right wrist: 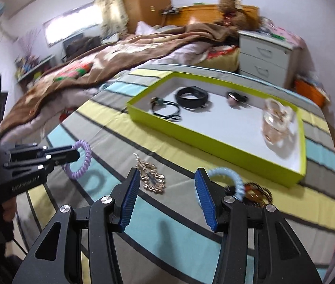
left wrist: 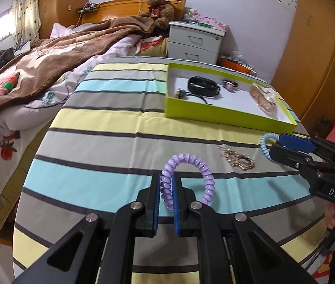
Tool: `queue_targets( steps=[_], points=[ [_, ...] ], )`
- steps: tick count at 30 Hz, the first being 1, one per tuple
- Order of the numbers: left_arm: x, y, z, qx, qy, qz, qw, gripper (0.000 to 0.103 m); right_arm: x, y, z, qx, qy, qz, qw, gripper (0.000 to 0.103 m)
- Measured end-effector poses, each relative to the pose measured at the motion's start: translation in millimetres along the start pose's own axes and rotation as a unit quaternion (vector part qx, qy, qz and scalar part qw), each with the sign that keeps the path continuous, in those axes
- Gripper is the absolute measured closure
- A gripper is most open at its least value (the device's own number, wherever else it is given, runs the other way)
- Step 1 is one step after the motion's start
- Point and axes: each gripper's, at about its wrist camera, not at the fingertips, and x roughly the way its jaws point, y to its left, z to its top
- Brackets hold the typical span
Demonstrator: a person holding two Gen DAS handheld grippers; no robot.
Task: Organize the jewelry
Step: 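Grasp the gold rhinestone hair clip with the right gripper while the left holds the coil, then carry the lavender coil and gold clip over the green box with both grippers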
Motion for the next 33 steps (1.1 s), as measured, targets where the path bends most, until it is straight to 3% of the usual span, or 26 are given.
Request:
queue_targets(
  steps=[5, 13, 21, 25, 33],
  points=[
    [3.5, 9.5, -2.4, -0.013, 0.004, 0.002, 0.9999, 0.093, 26.1, 13.8, 3.2, -0.040, 0.037, 0.021, 0.998, 0.054],
    [9.3, 17.1, -2.9, -0.023, 0.010, 0.001, 0.9997, 0.093, 53.1, 23.2, 3.6, -0.066, 0.074, 0.020, 0.995, 0.054],
    [15.2, 17.5, -3.8, -0.025, 0.017, -0.002, 0.9996, 0.093, 53.5, 26.0, 2.1, -0.084, 0.070, 0.008, 0.994, 0.054],
    [15.9, 18.4, -4.2, -0.027, 0.017, -0.001, 0.9995, 0.093, 51.6, 30.9, 0.8, -0.088, 0.066, 0.004, 0.994, 0.069],
    [15.8, 18.5, -3.9, -0.026, 0.017, -0.002, 0.9995, 0.093, 49.4, 35.0, -3.1, -0.088, 0.056, -0.008, 0.994, 0.069]
  ],
)
